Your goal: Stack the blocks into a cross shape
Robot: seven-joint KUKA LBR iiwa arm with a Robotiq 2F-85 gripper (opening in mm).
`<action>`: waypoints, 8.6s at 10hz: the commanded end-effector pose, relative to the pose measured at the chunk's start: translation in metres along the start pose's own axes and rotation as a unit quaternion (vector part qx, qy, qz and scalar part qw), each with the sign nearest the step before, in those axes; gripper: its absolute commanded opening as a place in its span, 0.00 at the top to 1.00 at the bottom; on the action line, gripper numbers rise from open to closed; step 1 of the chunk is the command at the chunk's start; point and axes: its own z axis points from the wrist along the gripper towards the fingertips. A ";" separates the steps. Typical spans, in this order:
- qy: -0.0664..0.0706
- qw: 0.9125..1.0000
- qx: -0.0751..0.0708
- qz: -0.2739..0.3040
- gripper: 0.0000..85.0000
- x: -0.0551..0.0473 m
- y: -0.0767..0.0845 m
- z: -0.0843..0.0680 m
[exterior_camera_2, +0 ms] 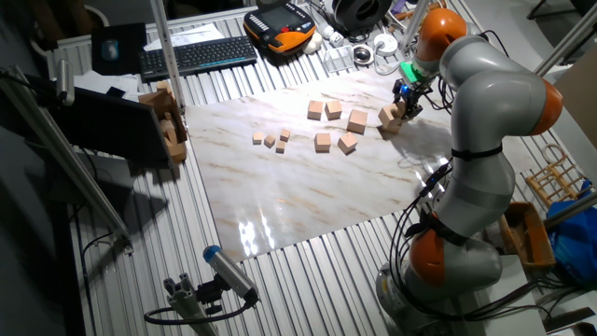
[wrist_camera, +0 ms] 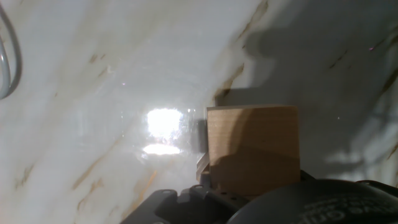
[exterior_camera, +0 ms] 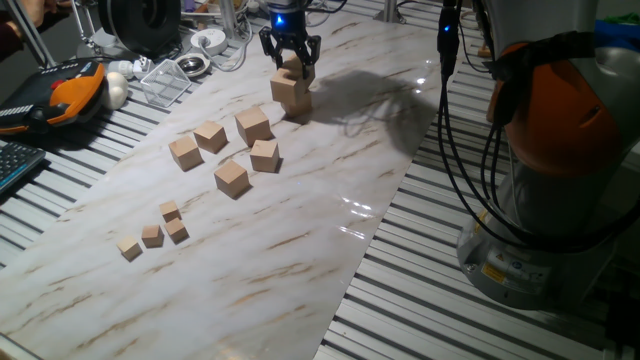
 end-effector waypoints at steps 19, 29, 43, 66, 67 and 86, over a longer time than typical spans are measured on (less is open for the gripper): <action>0.000 1.000 -0.002 0.005 0.60 0.000 0.000 0.000; 0.004 1.000 -0.001 0.008 0.60 0.002 0.000 0.000; 0.001 1.000 -0.004 0.010 0.20 0.003 0.000 0.001; -0.008 1.000 -0.002 -0.001 0.20 0.038 0.004 -0.044; -0.012 1.000 -0.004 -0.004 0.20 0.044 0.005 -0.045; -0.018 0.974 -0.048 -0.219 0.40 0.109 0.017 -0.023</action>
